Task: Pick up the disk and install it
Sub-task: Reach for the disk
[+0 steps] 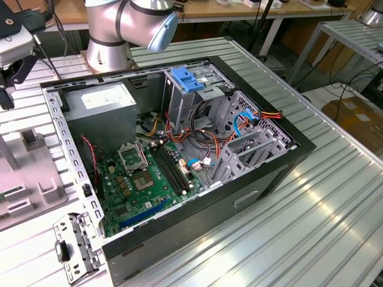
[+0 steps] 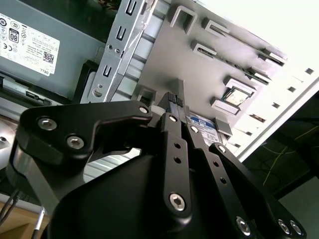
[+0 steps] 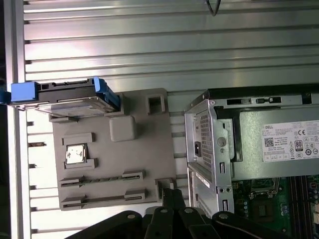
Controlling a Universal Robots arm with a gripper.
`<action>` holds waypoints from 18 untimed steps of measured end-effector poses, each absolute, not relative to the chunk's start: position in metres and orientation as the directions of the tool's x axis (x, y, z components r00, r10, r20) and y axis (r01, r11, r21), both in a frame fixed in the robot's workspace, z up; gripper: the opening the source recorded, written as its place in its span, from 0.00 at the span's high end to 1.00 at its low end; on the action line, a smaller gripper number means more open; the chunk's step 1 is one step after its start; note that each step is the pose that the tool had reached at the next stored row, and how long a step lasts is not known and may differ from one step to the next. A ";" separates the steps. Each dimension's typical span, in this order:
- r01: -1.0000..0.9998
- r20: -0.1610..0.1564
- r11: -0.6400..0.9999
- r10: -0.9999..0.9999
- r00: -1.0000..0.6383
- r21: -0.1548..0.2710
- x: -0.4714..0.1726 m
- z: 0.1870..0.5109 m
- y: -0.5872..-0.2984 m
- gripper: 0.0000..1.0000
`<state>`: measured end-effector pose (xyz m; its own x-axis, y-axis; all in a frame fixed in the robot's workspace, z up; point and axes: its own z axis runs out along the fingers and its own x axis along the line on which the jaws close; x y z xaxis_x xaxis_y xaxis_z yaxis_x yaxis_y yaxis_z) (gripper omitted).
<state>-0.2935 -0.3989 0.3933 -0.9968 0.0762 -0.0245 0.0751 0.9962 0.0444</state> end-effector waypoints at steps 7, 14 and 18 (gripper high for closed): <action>0.075 -0.024 0.996 0.076 -0.997 0.044 -0.301 0.393 -0.399 0.89; 0.075 -0.024 0.996 0.076 -0.997 0.044 -0.309 0.393 -0.399 0.89; 0.075 -0.024 0.996 0.076 -0.997 0.044 -0.313 0.393 -0.399 0.89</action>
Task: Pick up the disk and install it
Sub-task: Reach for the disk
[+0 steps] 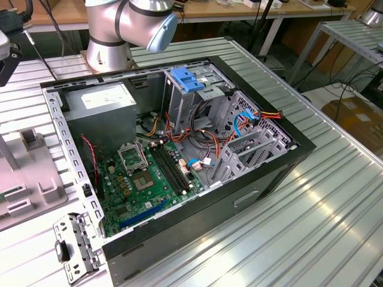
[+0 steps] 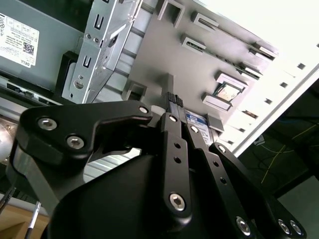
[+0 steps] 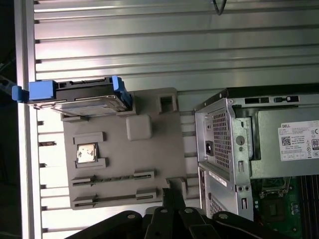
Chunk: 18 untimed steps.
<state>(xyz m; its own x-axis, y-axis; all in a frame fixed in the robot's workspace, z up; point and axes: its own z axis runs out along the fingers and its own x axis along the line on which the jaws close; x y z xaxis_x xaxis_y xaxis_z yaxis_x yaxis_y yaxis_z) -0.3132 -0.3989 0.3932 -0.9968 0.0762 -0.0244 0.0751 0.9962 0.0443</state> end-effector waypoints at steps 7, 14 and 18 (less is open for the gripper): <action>0.075 -0.024 0.996 0.076 -0.997 0.044 -0.319 0.393 -0.399 0.89; 0.075 -0.024 0.996 0.076 -0.997 0.044 -0.327 0.393 -0.399 0.89; 0.075 -0.024 0.996 0.076 -0.997 0.044 -0.332 0.393 -0.399 0.89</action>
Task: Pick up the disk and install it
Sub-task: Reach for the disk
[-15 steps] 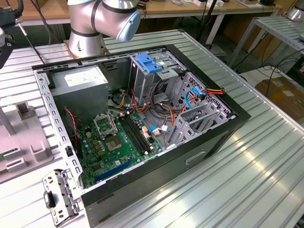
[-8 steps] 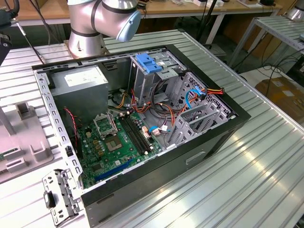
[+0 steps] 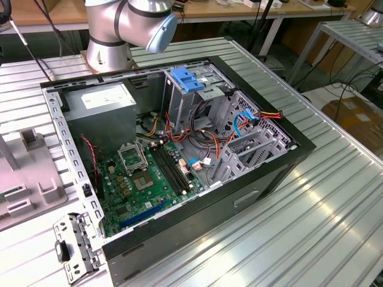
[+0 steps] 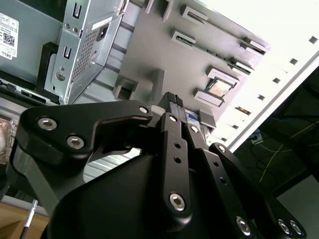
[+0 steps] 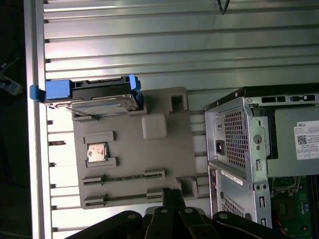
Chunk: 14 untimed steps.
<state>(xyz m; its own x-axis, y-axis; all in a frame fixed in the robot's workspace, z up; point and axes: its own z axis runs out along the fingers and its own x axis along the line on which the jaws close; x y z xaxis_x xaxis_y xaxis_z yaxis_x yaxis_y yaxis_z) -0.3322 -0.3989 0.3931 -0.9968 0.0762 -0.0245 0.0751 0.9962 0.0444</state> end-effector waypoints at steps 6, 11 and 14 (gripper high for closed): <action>0.075 -0.025 0.996 0.076 -0.997 0.044 -0.338 0.393 -0.399 0.89; 0.075 -0.024 0.996 0.076 -0.997 0.044 -0.342 0.393 -0.399 0.89; 0.075 -0.025 0.996 0.076 -0.997 0.044 -0.346 0.393 -0.399 0.89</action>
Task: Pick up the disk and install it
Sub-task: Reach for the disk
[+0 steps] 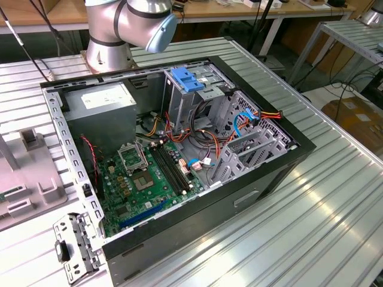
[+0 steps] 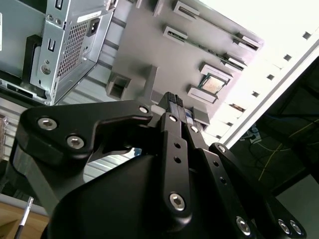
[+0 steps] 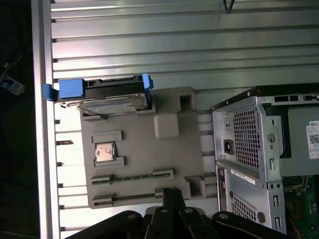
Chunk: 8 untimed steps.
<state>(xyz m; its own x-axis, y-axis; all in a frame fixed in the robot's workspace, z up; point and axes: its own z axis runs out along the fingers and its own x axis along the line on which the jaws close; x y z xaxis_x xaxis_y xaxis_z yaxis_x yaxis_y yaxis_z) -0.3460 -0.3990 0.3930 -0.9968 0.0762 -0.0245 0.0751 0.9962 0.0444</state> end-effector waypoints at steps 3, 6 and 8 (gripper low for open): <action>0.075 -0.025 0.996 0.076 -0.997 0.044 -0.353 0.393 -0.399 0.89; 0.075 -0.024 0.996 0.076 -0.997 0.044 -0.358 0.393 -0.399 0.89; 0.075 -0.024 0.996 0.076 -0.997 0.044 -0.360 0.393 -0.399 0.89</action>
<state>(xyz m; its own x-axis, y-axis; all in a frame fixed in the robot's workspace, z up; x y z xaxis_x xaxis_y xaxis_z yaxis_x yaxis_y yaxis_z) -0.3597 -0.3989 0.3929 -0.9968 0.0762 -0.0244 0.0751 0.9962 0.0443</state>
